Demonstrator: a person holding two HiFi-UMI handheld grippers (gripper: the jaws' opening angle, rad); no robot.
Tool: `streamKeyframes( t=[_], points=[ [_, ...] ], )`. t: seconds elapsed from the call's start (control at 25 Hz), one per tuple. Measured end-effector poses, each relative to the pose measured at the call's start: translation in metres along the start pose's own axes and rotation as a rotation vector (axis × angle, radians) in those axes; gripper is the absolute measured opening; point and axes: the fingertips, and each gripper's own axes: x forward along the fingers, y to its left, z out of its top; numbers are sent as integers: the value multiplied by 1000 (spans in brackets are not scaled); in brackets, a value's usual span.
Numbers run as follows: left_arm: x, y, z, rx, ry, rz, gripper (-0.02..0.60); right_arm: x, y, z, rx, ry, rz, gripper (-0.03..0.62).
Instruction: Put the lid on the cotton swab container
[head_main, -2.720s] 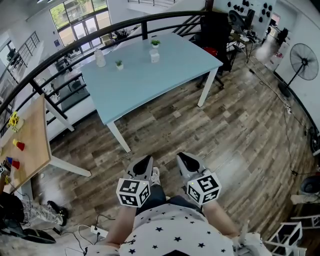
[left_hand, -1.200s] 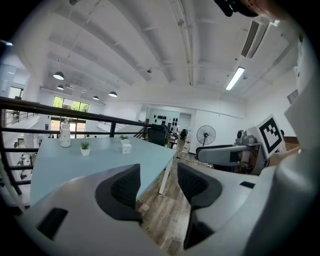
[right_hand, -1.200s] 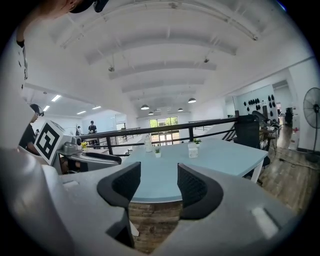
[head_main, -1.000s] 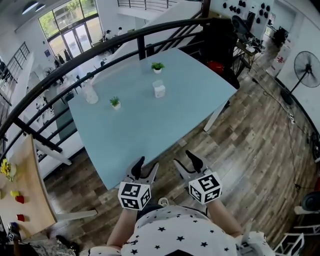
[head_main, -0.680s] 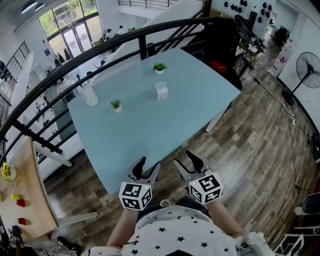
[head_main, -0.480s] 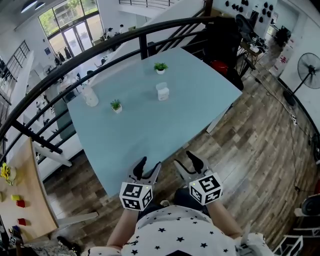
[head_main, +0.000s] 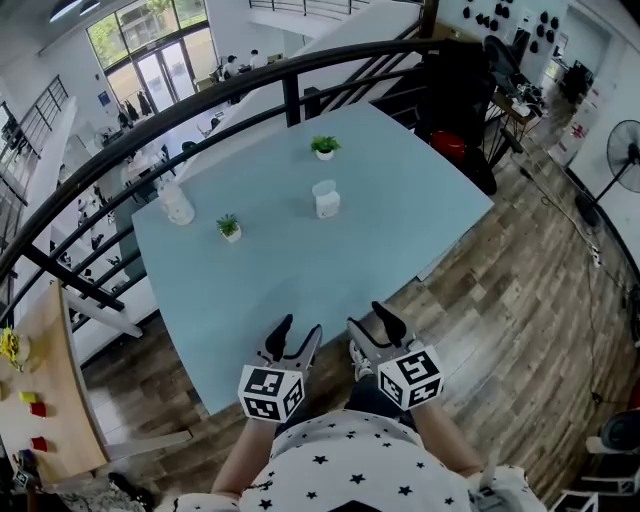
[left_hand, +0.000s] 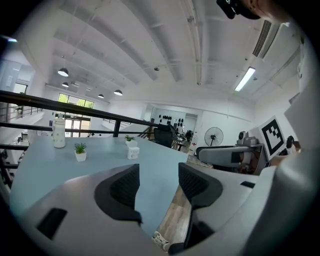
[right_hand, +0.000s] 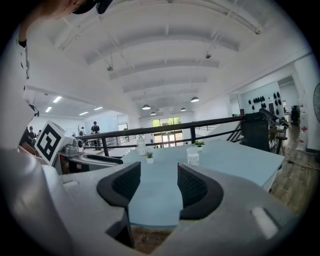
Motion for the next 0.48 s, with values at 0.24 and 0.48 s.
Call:
streamKeyframes(
  t=[0.24, 0.48],
  points=[
    [49, 13, 22, -9, -12, 38, 224, 34, -46, 25, -22, 0, 37, 214],
    [102, 27, 45, -21, -13, 75, 224, 74, -91, 52, -54, 16, 89, 213]
  ],
)
